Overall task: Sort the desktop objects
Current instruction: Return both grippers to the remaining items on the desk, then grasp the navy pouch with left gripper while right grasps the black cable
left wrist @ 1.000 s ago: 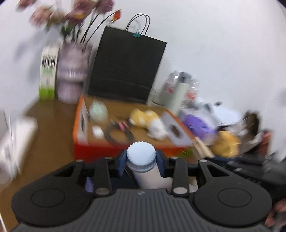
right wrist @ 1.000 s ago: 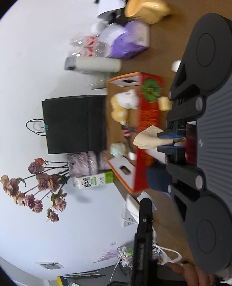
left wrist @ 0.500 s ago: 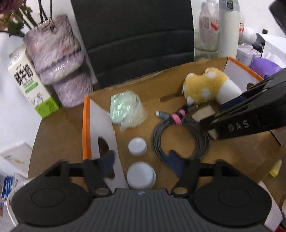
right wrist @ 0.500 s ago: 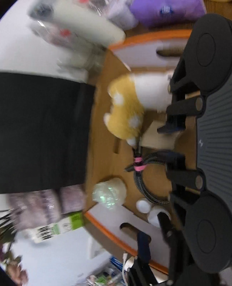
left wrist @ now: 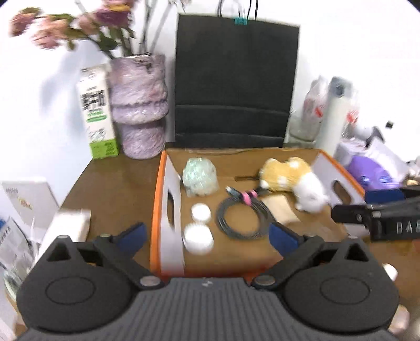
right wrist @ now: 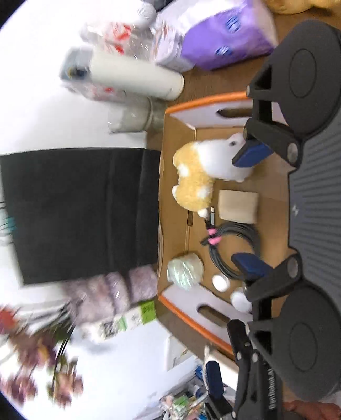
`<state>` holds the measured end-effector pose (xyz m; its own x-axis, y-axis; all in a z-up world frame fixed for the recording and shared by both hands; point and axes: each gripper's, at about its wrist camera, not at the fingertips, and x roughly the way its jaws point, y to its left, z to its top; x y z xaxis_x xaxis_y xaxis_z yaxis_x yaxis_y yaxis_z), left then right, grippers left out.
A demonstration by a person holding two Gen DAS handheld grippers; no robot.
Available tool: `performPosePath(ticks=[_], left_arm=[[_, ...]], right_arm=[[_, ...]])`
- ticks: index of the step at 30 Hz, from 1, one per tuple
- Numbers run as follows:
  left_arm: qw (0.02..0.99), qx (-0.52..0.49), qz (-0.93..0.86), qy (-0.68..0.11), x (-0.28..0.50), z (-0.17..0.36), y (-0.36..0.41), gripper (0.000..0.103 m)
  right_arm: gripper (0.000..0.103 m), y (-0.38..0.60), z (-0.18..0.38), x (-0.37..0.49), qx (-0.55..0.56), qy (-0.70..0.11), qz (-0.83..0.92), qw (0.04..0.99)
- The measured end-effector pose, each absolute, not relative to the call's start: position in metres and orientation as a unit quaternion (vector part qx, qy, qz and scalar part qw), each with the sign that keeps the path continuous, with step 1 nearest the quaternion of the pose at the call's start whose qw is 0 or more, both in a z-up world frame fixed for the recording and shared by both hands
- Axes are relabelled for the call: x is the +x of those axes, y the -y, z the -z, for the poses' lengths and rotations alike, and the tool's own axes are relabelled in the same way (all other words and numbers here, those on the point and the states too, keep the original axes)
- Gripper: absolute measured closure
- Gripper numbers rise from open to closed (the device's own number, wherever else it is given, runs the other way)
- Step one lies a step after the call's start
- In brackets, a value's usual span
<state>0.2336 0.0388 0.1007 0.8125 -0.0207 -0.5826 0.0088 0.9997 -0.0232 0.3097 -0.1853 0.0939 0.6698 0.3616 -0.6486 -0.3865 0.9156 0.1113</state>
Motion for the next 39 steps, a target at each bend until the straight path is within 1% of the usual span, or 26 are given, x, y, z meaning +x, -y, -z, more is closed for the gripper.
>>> performPosePath(ticks=[4, 8, 12, 15, 17, 19, 20, 23, 29, 30, 32, 35, 37, 38, 39], left_arm=[[0.956, -0.038, 0.025, -0.289, 0.157, -0.080, -0.026, 0.000], [0.961, -0.049, 0.016, -0.270, 0.091, -0.056, -0.020, 0.000], [0.957, -0.048, 0.029, -0.283, 0.052, -0.031, -0.012, 0.000], [0.958, -0.015, 0.017, -0.286, 0.036, -0.017, -0.007, 0.000], [0.955, -0.023, 0.021, -0.296, 0.036, -0.016, -0.009, 0.000], [0.957, -0.035, 0.021, -0.287, 0.036, -0.015, -0.012, 0.000], [0.955, -0.032, 0.021, -0.295, 0.036, -0.013, -0.012, 0.000], [0.947, -0.031, 0.019, -0.319, 0.045, -0.009, -0.011, 0.000], [0.947, -0.035, 0.014, -0.320, 0.040, -0.006, -0.011, 0.000], [0.945, -0.035, 0.015, -0.323, 0.040, -0.005, -0.012, 0.000], [0.942, -0.035, 0.020, -0.334, 0.044, -0.004, -0.012, 0.000], [0.944, -0.016, 0.020, -0.330, 0.049, -0.009, -0.008, 0.000], [0.952, -0.001, 0.021, -0.305, 0.059, -0.022, -0.005, 0.000], [0.956, 0.004, 0.028, -0.291, 0.066, -0.028, -0.004, 0.000], [0.959, 0.006, 0.034, -0.282, 0.078, -0.035, -0.003, 0.000]], right_arm=[[0.022, 0.204, -0.081, 0.224, -0.049, -0.300, -0.185, 0.934], [0.021, 0.226, -0.057, 0.152, -0.042, -0.282, -0.159, 0.945], [0.021, 0.243, -0.037, 0.095, 0.009, -0.288, -0.164, 0.943], [0.021, 0.241, -0.024, 0.066, -0.004, -0.279, -0.179, 0.944], [0.021, 0.234, -0.015, 0.057, -0.027, -0.287, -0.171, 0.942], [0.021, 0.227, -0.007, 0.050, -0.038, -0.309, -0.176, 0.934], [0.023, 0.224, -0.005, 0.045, -0.045, -0.303, -0.184, 0.934], [0.021, 0.220, -0.006, 0.036, -0.068, -0.265, -0.178, 0.945], [0.024, 0.226, -0.002, 0.042, -0.049, -0.272, -0.157, 0.948], [0.027, 0.226, -0.002, 0.042, -0.048, -0.273, -0.157, 0.948], [0.028, 0.226, -0.002, 0.042, -0.048, -0.271, -0.158, 0.948], [0.028, 0.224, -0.003, 0.041, -0.055, -0.266, -0.162, 0.949], [0.028, 0.219, -0.005, 0.042, -0.060, -0.263, -0.176, 0.947], [0.030, 0.216, -0.007, 0.043, -0.061, -0.258, -0.187, 0.946], [0.037, 0.213, -0.008, 0.045, -0.059, -0.255, -0.193, 0.946]])
